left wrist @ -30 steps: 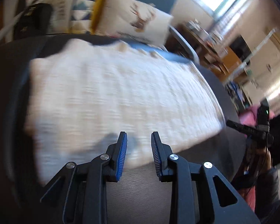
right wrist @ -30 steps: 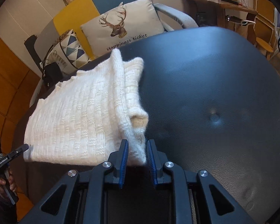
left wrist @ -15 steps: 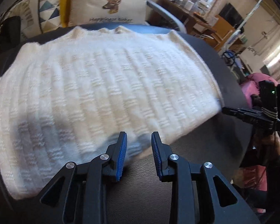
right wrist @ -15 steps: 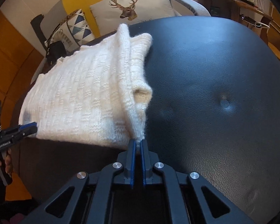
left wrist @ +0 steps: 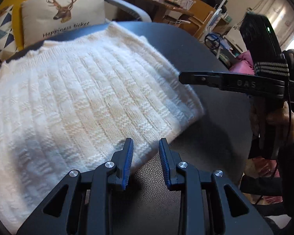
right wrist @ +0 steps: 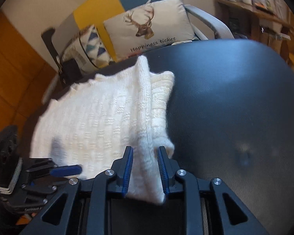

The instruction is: Fold clothes

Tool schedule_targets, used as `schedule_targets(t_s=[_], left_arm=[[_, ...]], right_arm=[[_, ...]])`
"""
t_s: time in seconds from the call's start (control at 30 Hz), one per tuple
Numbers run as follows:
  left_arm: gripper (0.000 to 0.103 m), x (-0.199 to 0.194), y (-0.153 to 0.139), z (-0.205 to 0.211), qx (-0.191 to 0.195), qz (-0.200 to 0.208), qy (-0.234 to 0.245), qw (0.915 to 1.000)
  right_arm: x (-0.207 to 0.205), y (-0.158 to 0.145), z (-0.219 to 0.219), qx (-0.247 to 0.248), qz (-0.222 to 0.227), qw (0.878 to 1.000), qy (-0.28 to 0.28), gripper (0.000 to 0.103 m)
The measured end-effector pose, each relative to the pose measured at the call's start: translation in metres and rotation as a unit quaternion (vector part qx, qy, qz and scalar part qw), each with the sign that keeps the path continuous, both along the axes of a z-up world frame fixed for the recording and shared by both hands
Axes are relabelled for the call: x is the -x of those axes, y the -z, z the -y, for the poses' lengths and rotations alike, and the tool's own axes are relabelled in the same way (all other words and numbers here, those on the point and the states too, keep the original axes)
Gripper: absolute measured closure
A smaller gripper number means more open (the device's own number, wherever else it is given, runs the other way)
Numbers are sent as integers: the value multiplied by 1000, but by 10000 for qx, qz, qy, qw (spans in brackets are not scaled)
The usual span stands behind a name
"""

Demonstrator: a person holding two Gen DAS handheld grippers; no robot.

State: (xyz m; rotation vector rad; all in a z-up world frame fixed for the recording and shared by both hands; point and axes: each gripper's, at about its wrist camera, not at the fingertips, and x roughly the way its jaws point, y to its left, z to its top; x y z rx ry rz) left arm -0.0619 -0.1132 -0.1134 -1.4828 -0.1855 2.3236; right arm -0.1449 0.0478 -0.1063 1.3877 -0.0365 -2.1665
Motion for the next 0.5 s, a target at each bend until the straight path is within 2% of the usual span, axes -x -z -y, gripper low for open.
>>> schedule_targets(t_s=[0.07,0.1,0.13,0.17,0.27,0.33,0.4,0.47,0.5], left_arm=[[74,1,6,-1,-40,48,-25,10000],[74,0,7,-1,-71,56,-23,10000],[74,-2,7,1,-135,74,-5,9999],[74,-3,7,2,-201,92,15,9998],[74,-5,7,8,-442,164,71,9989],[74,-2,-1,14,-733,165,42,9972],[74,0,2,16,-766,164,-28,9969],[74,2,5,18,-794,164,-98,9967],[74,3,7,19,-808,164,-133,9965]], right_arm=[[6,10,9,-353,-24,9993,-92,77],[8,16,13,-485,-15,9987,-159,80],[5,21,13,-546,-10,9982,-242,90],[2,25,12,-594,10,9977,-322,93],[-3,31,1,-572,217,9972,-427,95],[-1,21,-6,-399,314,9981,-349,94],[1,5,-11,-139,209,9994,-225,91],[6,-12,-11,94,-12,9999,-139,75],[10,-19,-9,201,-149,9996,-111,75]])
